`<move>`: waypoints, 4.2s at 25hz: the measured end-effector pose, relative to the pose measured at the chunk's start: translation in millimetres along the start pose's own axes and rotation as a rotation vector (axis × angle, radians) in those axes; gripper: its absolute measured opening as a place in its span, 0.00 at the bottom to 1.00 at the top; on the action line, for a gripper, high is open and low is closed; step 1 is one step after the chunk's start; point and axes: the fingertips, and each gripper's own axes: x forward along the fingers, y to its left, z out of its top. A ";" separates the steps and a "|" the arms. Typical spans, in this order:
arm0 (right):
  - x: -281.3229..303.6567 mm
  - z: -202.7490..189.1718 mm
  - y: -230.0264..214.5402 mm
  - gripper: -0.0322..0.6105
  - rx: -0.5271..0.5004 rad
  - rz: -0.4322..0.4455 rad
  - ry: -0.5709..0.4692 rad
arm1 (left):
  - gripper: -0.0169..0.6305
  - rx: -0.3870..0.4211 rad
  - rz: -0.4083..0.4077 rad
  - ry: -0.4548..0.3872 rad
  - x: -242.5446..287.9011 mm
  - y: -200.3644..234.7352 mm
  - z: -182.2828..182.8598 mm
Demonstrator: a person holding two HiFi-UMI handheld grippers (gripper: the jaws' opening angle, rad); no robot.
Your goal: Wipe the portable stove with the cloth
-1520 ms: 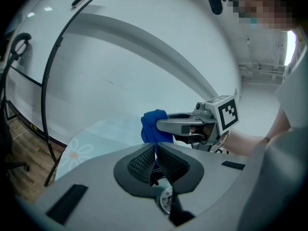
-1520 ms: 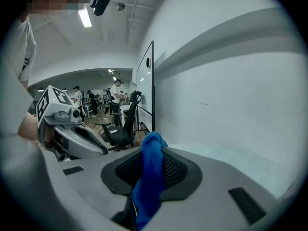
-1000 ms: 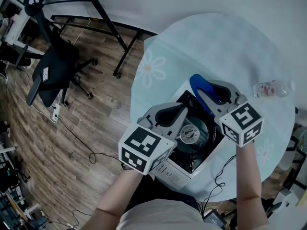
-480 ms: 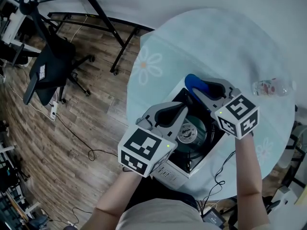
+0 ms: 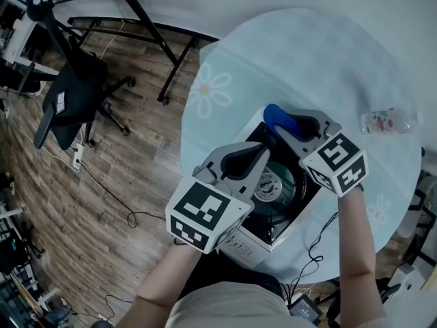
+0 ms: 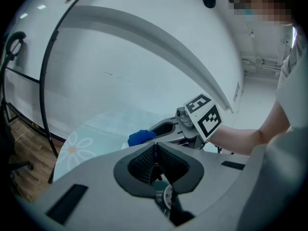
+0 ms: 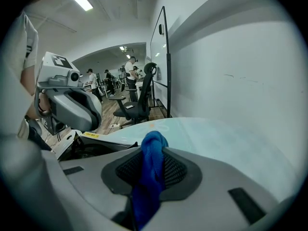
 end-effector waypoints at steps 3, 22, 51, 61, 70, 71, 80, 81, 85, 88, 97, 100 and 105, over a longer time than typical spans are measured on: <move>-2.7 -3.2 2.2 0.20 -0.002 -0.002 0.008 | 0.07 0.000 -0.002 0.008 -2.7 -2.3 -1.6; -36.1 -34.0 6.9 0.20 -0.034 0.002 0.089 | 0.07 0.020 -0.083 0.062 -1.4 -46.6 -15.3; -87.3 -82.8 10.3 0.20 0.066 -0.001 0.087 | 0.07 0.089 -0.211 0.191 -3.9 -92.9 -54.4; -106.3 -99.1 10.2 0.20 0.140 -0.055 0.080 | 0.07 0.084 -0.239 0.189 -10.7 -92.5 -55.5; -128.5 -120.7 10.3 0.20 0.248 -0.144 0.033 | 0.07 0.098 -0.282 0.220 -7.4 -97.7 -67.6; -130.7 -123.0 10.8 0.20 0.257 -0.154 0.033 | 0.07 0.100 -0.288 0.224 -7.1 -98.6 -68.8; -142.1 -137.8 27.8 0.20 0.353 -0.260 0.014 | 0.07 0.119 -0.341 0.257 -15.6 -103.0 -80.0; -142.8 -140.4 30.4 0.20 0.367 -0.273 0.012 | 0.07 0.120 -0.346 0.258 -16.8 -103.6 -81.3; -143.7 -146.5 42.6 0.20 0.422 -0.312 0.005 | 0.07 0.123 -0.364 0.264 -23.8 -102.9 -84.9; -143.5 -148.0 51.7 0.20 0.436 -0.328 0.019 | 0.07 0.131 -0.379 0.270 -28.9 -102.1 -86.7; -142.0 -150.2 72.5 0.20 0.428 -0.382 0.024 | 0.07 0.142 -0.397 0.279 -44.2 -96.8 -90.8; -141.4 -149.4 78.6 0.20 0.417 -0.388 0.042 | 0.07 0.146 -0.406 0.287 -48.6 -97.3 -93.5; -140.0 -147.3 87.9 0.20 0.414 -0.416 0.054 | 0.07 0.152 -0.413 0.290 -57.2 -94.6 -96.5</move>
